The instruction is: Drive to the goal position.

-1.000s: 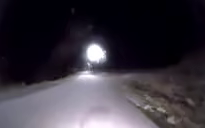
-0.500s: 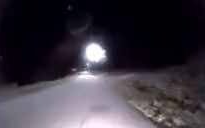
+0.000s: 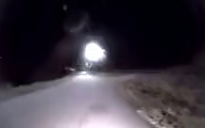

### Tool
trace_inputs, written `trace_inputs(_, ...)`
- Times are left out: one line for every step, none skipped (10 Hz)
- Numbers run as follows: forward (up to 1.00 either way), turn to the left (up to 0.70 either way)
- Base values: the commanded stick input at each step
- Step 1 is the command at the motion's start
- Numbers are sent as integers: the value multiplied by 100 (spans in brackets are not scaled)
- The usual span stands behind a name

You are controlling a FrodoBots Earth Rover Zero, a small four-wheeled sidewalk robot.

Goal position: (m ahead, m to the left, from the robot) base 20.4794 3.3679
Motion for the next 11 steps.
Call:
trace_inputs(100, 0)
trace_inputs(100, 0)
trace_inputs(100, 0)
trace_inputs(100, 0)
trace_inputs(100, 0)
trace_inputs(100, 0)
trace_inputs(100, 0)
trace_inputs(100, 0)
trace_inputs(100, 0)
trace_inputs(100, 0)
trace_inputs(100, 0)
